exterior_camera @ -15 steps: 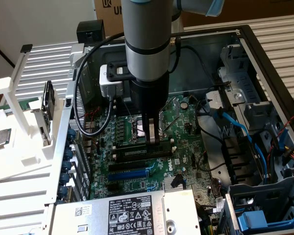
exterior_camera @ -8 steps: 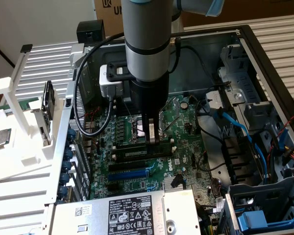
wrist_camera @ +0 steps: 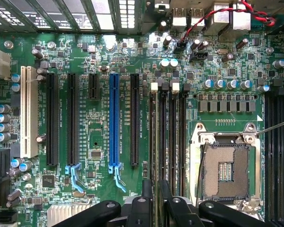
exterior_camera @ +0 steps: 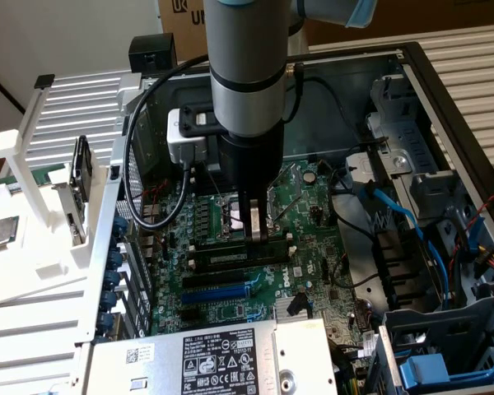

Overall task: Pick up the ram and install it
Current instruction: 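Press down the ram until it locks into place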

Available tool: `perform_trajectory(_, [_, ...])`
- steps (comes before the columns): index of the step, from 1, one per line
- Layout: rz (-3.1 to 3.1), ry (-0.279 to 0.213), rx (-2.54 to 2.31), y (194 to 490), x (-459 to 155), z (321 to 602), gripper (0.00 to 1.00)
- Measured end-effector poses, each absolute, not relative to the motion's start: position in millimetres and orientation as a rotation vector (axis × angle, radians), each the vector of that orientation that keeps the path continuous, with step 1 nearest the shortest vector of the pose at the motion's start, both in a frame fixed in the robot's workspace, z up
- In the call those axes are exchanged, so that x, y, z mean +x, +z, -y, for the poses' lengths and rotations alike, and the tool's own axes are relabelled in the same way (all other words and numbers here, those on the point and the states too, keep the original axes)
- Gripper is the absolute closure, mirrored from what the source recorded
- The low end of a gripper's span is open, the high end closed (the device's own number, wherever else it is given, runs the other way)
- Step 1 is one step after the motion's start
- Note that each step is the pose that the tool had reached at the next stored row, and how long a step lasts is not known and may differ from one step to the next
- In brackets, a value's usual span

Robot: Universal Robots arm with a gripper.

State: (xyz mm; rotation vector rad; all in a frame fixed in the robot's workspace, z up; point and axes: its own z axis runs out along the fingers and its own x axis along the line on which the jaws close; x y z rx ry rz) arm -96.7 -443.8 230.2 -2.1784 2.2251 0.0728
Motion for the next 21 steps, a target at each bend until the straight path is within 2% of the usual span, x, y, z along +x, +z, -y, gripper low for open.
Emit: perform_trajectory(21, [-2.226,0.074,-2.179,238.4,-99.4,443.8,0.80])
